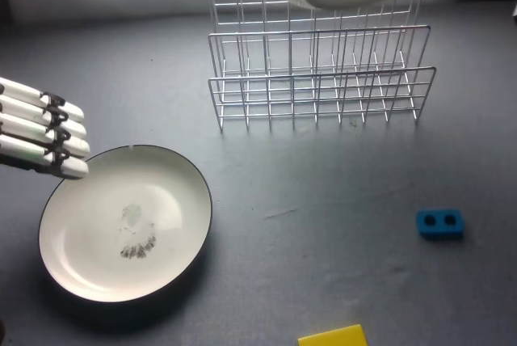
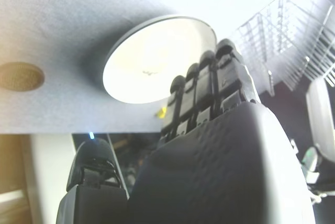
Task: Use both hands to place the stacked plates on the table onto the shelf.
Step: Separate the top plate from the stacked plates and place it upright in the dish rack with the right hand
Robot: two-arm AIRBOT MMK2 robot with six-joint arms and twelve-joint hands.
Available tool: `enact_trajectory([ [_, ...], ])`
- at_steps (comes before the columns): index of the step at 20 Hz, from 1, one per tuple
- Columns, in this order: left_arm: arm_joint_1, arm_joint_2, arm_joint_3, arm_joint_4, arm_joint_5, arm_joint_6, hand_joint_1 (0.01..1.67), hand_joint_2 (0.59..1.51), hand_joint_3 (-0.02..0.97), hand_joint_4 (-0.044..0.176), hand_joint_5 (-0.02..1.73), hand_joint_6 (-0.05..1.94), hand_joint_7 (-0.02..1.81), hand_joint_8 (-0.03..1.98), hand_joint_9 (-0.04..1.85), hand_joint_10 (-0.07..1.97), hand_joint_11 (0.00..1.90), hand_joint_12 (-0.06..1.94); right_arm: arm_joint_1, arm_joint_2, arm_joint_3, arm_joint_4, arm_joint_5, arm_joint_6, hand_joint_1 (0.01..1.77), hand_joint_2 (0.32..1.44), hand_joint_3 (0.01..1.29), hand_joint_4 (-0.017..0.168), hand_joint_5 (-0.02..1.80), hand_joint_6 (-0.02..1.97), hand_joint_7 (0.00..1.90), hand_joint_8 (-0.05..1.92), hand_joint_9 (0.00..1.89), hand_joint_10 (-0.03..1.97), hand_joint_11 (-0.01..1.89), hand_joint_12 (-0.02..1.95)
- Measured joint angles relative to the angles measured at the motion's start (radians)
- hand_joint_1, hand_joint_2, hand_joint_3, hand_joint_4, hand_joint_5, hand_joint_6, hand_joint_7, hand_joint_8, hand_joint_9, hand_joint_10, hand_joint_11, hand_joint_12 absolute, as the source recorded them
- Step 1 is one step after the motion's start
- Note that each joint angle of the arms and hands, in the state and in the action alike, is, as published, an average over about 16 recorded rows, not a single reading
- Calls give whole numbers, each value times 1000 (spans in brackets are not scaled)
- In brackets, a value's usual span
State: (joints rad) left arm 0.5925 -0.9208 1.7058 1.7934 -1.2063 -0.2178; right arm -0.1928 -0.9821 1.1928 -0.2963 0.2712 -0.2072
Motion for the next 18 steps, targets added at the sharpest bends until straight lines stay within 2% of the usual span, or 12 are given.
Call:
enact_trajectory([
  [10, 31, -14, -7, 5, 5, 0, 13, 1196, 18, 5, 32, 19, 19, 3, 17, 7, 16, 5, -20, -85, 97, 65, -96, 132, 1212, 991, 12, 1, 951, 917, 1094, 829, 1340, 17, 1008, 807],
  [18, 55, -37, 9, 4, 11, 2, 13, 1199, 18, 3, 33, 19, 16, 3, 18, 7, 17, 5, -63, -142, 166, 117, -124, 201, 1214, 1006, 11, 3, 941, 919, 1086, 834, 1334, 17, 998, 840],
])
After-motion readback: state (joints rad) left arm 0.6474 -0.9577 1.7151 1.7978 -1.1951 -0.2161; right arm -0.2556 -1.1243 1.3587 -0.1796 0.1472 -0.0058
